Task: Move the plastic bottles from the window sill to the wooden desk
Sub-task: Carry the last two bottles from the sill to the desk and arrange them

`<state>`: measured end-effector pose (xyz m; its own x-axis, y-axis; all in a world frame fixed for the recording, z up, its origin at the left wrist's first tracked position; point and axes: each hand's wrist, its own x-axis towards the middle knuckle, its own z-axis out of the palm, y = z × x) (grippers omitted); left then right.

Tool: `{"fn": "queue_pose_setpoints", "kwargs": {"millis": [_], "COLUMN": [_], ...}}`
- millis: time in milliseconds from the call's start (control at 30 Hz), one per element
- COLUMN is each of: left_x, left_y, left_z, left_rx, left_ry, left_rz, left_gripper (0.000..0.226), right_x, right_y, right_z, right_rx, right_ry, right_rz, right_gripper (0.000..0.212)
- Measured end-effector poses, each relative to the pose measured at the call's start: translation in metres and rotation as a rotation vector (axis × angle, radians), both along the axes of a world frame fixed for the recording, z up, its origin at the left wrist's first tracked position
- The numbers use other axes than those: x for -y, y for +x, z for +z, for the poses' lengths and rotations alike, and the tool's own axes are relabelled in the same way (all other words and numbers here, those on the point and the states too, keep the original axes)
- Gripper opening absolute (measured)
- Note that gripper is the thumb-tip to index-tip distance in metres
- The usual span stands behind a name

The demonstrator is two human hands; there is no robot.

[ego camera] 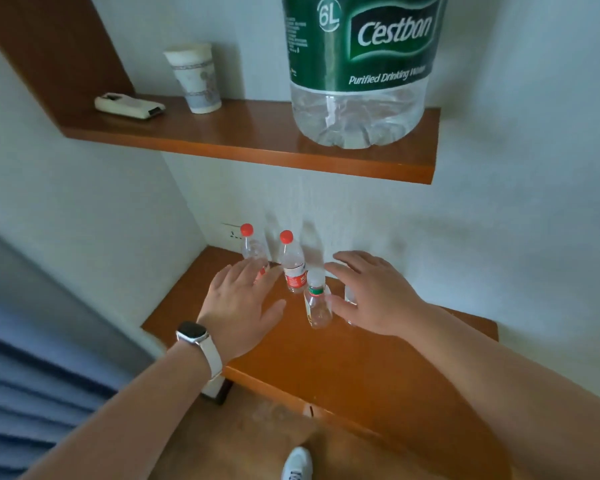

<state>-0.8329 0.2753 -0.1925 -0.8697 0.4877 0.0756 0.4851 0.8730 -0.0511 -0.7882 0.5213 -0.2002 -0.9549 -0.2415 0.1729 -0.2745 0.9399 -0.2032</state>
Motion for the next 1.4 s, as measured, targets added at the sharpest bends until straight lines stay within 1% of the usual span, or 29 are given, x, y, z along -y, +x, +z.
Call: {"fn": "queue_pose_setpoints", "kwargs": {"millis": [67, 167, 267, 367, 467, 600, 867, 1067, 1267, 1400], "left_x": [0.007, 0.023, 0.048, 0.069, 0.087, 0.114, 0.189, 0.281, 0.382, 0.441], "left_y": [0.019, 0.047, 0.072, 0.092, 0.112, 0.134, 0.184, 0.248, 0.338, 0.4], "left_z": [0.007, 0.017, 0.024, 0.031, 0.037, 0.042, 0.049, 0.045, 0.037, 0.031], "left_rx": [0.0, -0.008, -0.027, -0.036, -0.078, -0.134, -0.258, -0.314, -0.342, -0.372], "left_ry": [-0.007, -0.028, -0.02, -0.02, -0.014, 0.0, 0.072, 0.107, 0.125, 0.112], "left_rz": [0.089, 0.181, 0.245, 0.291, 0.33, 0.363, 0.373, 0.446, 0.636, 0.766], "left_gripper": [0.058, 0.059, 0.063, 0.07, 0.063, 0.055, 0.051, 0.048, 0.05, 0.05], "right_x": [0.009, 0.028, 0.052, 0.076, 0.098, 0.126, 0.198, 0.293, 0.411, 0.489], "right_y": [0.001, 0.0, 0.001, 0.004, 0.01, 0.017, 0.047, 0.088, 0.142, 0.182], "right_z": [0.0, 0.003, 0.006, 0.01, 0.016, 0.028, 0.046, 0.052, 0.053, 0.043], "right_rx": [-0.016, -0.012, -0.046, -0.069, -0.115, -0.151, -0.216, -0.253, -0.338, -0.321], "right_ry": [-0.005, -0.016, -0.054, -0.04, -0.04, -0.055, -0.044, -0.039, -0.075, -0.113], "right_rz": [0.058, 0.148, 0.232, 0.318, 0.392, 0.467, 0.58, 0.663, 0.832, 0.941], "right_gripper": [0.053, 0.063, 0.059, 0.056, 0.052, 0.052, 0.051, 0.052, 0.05, 0.05]}}
